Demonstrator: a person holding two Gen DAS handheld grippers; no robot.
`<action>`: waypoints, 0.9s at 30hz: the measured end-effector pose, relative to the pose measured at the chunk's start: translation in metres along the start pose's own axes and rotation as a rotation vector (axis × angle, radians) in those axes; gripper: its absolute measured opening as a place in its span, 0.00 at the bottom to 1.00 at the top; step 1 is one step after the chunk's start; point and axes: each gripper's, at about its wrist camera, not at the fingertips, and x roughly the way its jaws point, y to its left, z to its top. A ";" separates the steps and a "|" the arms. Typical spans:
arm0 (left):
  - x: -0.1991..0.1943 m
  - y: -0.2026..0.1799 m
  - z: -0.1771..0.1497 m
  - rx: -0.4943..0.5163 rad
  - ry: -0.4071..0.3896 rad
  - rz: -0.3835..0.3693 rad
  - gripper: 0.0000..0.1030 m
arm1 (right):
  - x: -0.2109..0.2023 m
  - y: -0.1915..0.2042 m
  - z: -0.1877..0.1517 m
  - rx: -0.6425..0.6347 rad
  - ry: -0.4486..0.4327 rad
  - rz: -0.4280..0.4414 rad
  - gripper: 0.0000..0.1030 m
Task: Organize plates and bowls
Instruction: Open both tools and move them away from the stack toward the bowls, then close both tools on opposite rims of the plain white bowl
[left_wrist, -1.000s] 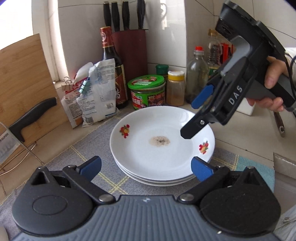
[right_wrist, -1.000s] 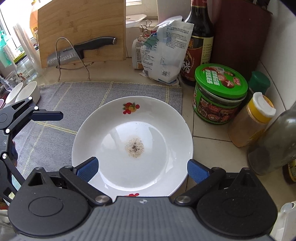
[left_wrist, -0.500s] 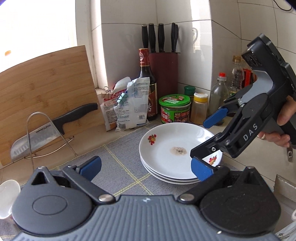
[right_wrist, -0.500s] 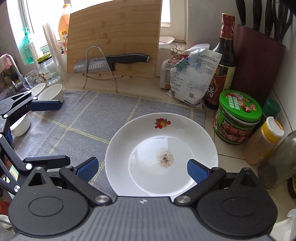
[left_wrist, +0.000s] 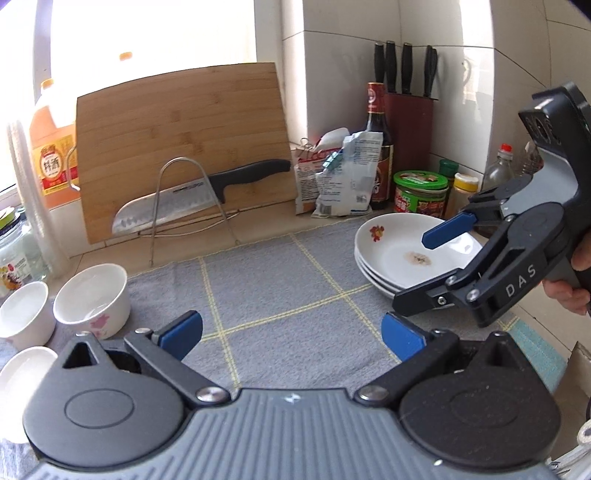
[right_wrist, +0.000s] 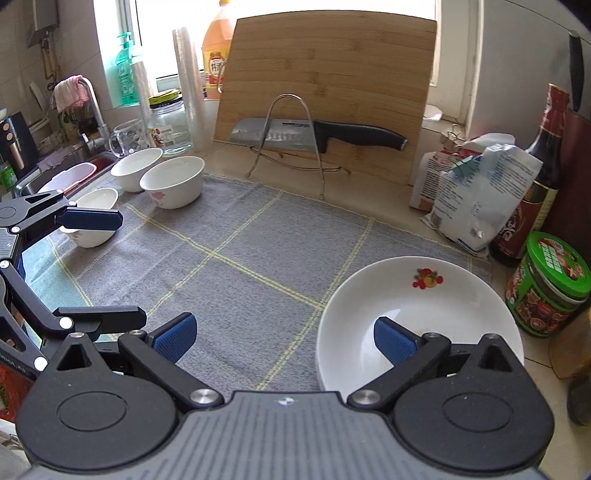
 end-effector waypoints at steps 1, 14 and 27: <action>-0.003 0.007 -0.003 -0.010 0.005 -0.002 0.99 | 0.003 0.007 0.001 -0.012 0.003 0.000 1.00; -0.040 0.107 -0.050 -0.036 0.063 0.010 0.99 | 0.055 0.119 0.021 -0.101 0.045 0.016 1.00; -0.053 0.201 -0.068 -0.018 0.134 -0.027 0.99 | 0.110 0.210 0.045 -0.130 0.031 0.042 1.00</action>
